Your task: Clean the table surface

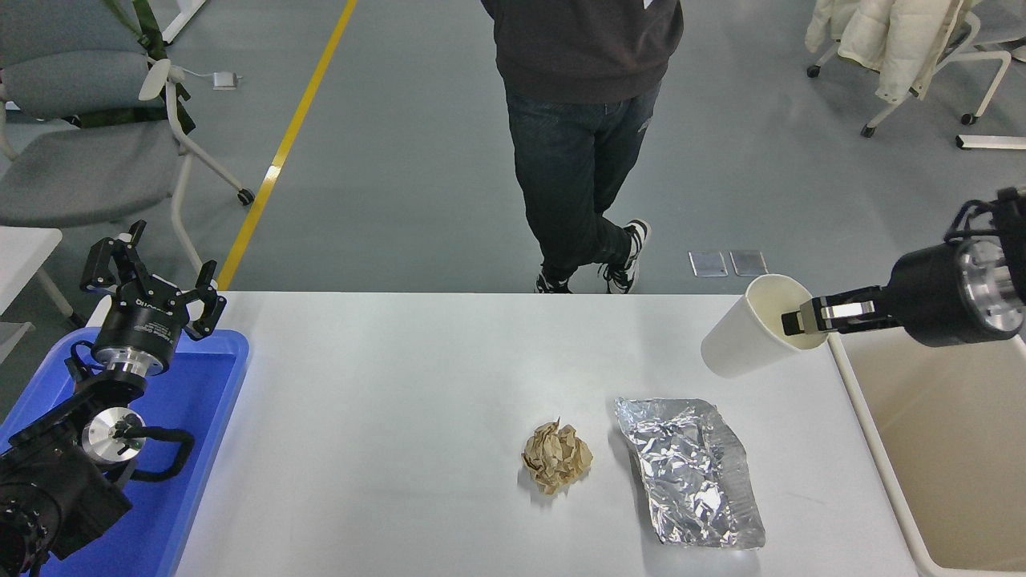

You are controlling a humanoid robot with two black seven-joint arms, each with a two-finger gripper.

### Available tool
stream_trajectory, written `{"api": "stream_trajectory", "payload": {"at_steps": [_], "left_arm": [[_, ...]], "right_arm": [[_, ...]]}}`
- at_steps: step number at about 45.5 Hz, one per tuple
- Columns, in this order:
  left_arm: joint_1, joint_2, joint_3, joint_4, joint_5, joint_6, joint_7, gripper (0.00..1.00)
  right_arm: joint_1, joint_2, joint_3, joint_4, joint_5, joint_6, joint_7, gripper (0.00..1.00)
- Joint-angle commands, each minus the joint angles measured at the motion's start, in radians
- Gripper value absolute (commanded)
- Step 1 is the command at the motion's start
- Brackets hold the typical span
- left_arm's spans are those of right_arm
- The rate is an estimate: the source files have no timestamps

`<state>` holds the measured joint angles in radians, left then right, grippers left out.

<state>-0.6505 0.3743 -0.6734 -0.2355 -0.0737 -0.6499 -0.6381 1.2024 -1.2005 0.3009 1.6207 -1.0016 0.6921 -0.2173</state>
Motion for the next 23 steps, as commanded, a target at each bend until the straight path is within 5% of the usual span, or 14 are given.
{"api": "stream_trajectory", "payload": {"at_steps": [1, 23], "left_arm": [[0.000, 0.000, 0.000, -0.001, 0.000, -0.001, 0.000, 1.00], [0.002, 0.000, 0.000, -0.001, 0.000, 0.001, 0.000, 1.00]], "right_arm": [[-0.017, -0.060, 0.003, -0.117, -0.003, -0.003, 0.072, 0.00], [-0.191, -0.070, -0.012, -0.462, -0.005, -0.157, 0.288, 0.00]]}}
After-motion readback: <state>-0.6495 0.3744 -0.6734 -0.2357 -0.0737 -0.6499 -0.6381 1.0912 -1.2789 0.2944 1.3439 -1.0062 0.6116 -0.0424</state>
